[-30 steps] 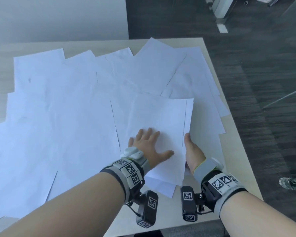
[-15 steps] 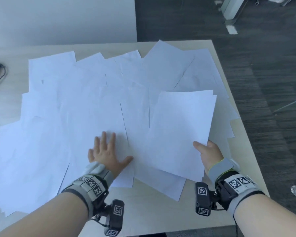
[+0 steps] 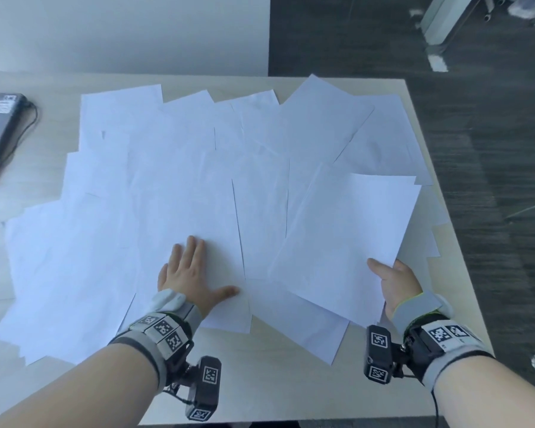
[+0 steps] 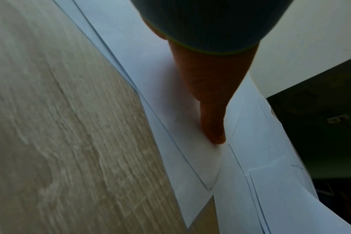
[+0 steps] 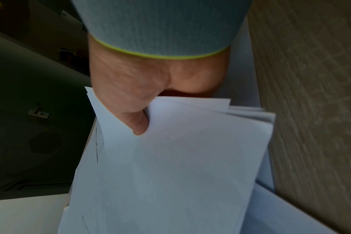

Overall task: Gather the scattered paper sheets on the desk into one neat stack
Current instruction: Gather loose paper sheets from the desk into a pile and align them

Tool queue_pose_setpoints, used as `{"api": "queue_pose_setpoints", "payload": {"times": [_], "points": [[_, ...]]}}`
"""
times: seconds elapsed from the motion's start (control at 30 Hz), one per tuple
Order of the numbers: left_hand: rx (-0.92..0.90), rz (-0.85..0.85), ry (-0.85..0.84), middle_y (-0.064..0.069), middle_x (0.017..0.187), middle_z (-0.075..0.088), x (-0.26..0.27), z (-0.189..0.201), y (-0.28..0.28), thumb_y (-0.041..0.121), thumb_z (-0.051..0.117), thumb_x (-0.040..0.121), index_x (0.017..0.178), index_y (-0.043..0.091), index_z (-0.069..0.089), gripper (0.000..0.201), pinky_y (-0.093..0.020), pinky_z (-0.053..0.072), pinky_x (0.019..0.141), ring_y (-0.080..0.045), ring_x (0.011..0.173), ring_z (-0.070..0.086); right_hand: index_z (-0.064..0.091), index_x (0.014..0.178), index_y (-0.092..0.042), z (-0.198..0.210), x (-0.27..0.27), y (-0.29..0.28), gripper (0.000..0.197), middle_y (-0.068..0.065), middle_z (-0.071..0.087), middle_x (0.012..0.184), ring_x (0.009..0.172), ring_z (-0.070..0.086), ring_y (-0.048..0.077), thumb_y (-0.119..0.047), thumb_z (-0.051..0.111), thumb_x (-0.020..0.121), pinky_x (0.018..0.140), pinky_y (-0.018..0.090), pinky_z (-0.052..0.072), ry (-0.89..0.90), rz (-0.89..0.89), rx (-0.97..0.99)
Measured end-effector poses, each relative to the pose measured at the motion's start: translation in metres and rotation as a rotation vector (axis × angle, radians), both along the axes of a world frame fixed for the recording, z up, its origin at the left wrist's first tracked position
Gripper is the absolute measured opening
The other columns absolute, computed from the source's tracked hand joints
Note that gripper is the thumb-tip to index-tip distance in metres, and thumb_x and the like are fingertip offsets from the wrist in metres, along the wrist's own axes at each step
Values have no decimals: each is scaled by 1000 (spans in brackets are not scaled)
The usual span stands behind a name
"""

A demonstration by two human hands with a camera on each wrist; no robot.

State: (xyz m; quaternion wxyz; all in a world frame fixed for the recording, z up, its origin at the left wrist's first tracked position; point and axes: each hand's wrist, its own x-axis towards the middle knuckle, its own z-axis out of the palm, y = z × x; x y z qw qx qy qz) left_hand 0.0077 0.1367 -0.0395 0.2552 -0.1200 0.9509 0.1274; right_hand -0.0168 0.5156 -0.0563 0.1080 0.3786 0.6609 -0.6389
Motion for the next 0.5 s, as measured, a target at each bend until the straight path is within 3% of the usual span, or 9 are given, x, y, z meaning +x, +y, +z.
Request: {"api": "queue_pose_setpoints", "payload": {"times": [0.2, 0.37, 0.5], "points": [[15, -25, 9, 18, 169, -16, -8, 5, -5, 84, 55, 76, 161, 30, -12, 121, -45, 11, 127, -15, 157, -13, 72, 99, -19, -1, 3, 0, 11, 5, 75, 103, 91, 69, 28, -13, 64, 96, 83, 40, 53, 20, 1, -30], [-105, -97, -73, 5, 165, -32, 0, 4, 12, 106, 40, 44, 154, 34, -27, 148, -59, 6, 122, -28, 153, -26, 72, 99, -20, -1, 4, 0, 12, 7, 74, 106, 92, 68, 29, -12, 64, 96, 88, 45, 54, 15, 15, -45], [-139, -112, -111, 3, 164, -34, -4, 4, 16, 107, 43, 38, 153, 32, -30, 155, -64, 12, 117, -32, 153, -26, 72, 100, -21, -2, 4, 0, 12, 6, 74, 107, 96, 69, 29, -13, 64, 96, 91, 47, 54, 11, 29, -42]]}}
